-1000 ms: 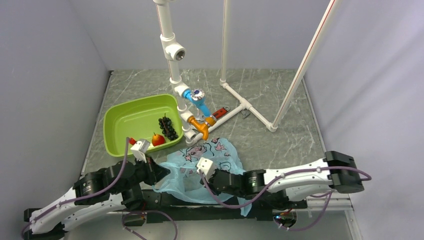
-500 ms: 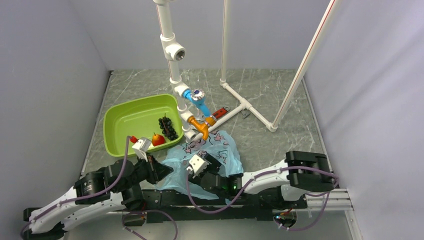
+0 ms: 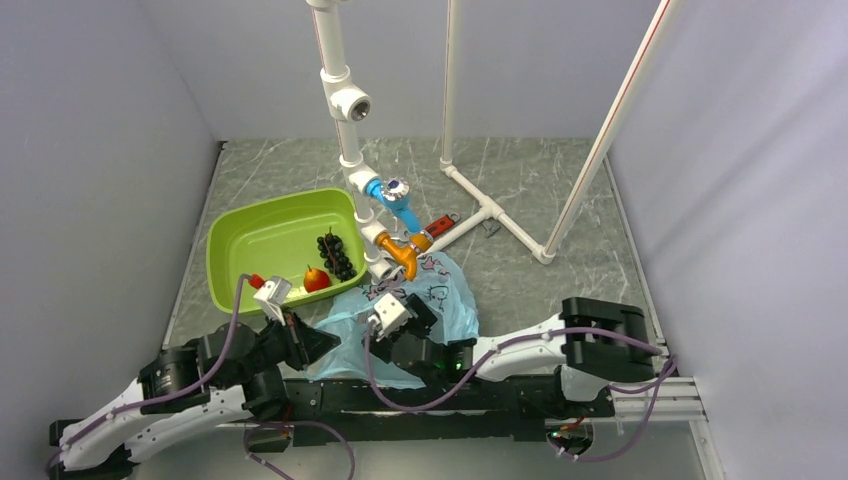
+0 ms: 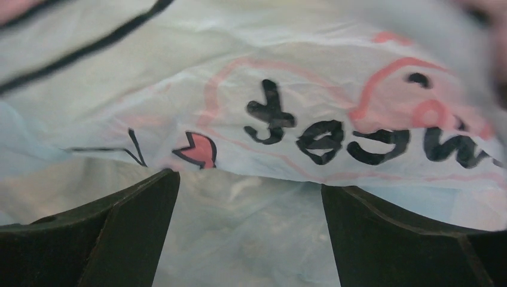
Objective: Take the fake fruits out of the plastic bag
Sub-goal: Take out the fake fruit from the plastic bag, then place the fake fruit in the bin.
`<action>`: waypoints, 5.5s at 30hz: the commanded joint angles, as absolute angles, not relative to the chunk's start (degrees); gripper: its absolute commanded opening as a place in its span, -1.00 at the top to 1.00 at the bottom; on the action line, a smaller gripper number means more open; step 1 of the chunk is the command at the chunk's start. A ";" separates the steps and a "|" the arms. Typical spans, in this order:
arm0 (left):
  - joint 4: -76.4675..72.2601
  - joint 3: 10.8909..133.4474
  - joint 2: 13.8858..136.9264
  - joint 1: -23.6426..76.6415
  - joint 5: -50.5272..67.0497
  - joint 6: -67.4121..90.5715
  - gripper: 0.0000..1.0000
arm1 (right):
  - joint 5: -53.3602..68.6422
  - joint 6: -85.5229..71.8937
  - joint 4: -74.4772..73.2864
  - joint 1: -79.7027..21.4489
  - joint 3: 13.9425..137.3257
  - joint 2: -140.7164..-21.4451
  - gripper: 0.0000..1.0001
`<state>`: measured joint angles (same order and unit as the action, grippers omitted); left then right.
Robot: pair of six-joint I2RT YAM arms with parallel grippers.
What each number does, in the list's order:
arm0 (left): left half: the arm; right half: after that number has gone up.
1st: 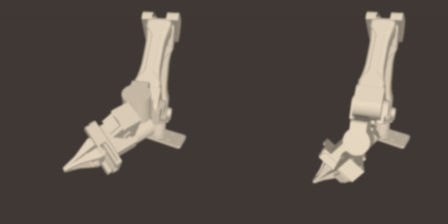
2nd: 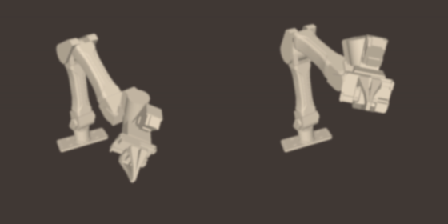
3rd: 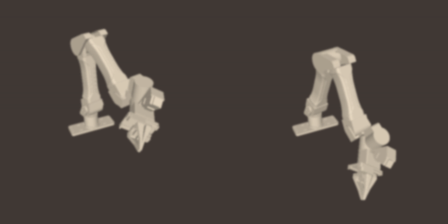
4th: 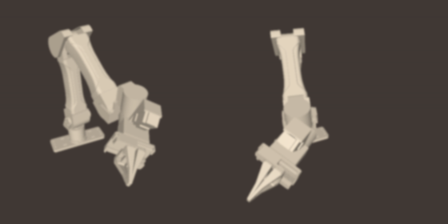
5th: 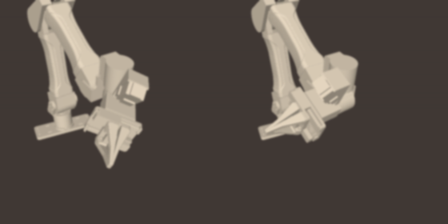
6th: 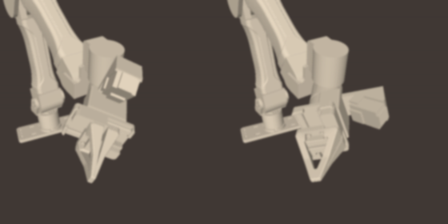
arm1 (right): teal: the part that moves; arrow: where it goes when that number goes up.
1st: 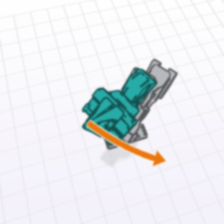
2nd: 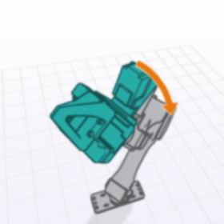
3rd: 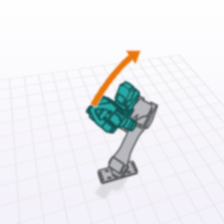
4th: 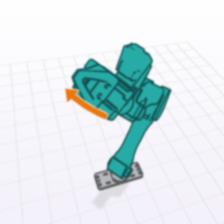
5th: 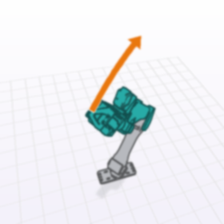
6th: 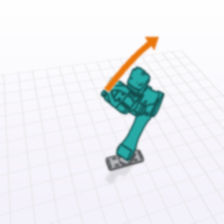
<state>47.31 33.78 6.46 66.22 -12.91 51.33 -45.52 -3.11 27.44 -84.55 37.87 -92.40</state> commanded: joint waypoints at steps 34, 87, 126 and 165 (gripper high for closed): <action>29.21 30.48 15.00 66.45 -2.91 47.50 1.00 | -27.42 -52.66 36.28 -67.03 27.82 -84.03 0.04; 38.89 29.37 8.19 66.47 -10.14 51.65 1.00 | -18.72 -44.79 45.17 -62.94 21.01 -80.78 0.90; 53.68 28.70 9.28 66.45 -16.36 63.44 1.00 | -3.81 -14.85 12.09 -87.43 45.13 -51.82 1.00; 64.45 30.06 -6.41 66.49 -22.58 72.57 1.00 | -31.42 1.87 -7.99 -72.47 113.36 -117.99 0.62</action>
